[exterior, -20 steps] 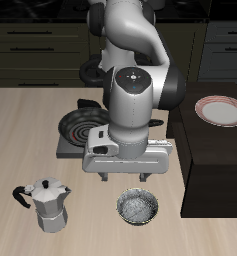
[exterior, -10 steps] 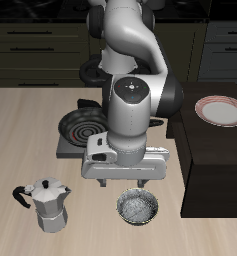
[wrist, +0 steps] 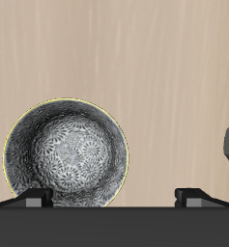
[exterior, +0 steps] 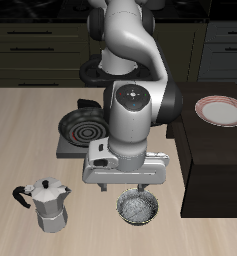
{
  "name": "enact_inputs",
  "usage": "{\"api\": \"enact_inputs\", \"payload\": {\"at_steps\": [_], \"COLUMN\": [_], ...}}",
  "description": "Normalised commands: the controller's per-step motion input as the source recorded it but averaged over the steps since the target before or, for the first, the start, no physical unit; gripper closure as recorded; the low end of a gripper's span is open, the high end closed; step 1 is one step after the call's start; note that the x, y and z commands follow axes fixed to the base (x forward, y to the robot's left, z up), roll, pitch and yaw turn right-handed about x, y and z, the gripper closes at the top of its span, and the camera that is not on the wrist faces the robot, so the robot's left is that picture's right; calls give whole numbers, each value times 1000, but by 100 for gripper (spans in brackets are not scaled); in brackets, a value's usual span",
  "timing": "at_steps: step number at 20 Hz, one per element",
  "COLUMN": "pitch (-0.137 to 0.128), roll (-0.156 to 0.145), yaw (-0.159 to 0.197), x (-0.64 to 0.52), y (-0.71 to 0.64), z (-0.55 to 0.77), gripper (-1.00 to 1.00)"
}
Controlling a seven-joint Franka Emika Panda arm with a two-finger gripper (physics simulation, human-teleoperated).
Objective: Place the bowl on the plate
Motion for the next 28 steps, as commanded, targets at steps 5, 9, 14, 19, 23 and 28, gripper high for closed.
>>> {"api": "enact_inputs", "payload": {"at_steps": [5,9,14,19,23,28], "pitch": [18,11,22,10,6,21], "roll": [3,-5,-2,0,-4,-6], "yaw": [17,2,24,19,13,0], "x": [-12,10,50,10,9,44], "y": [-5,-10,-10,-5,18,-60], "z": [-148,-89,-168,-101,-80,-152], "gripper": [-100,-100,-100,-100,-100,-100]}}
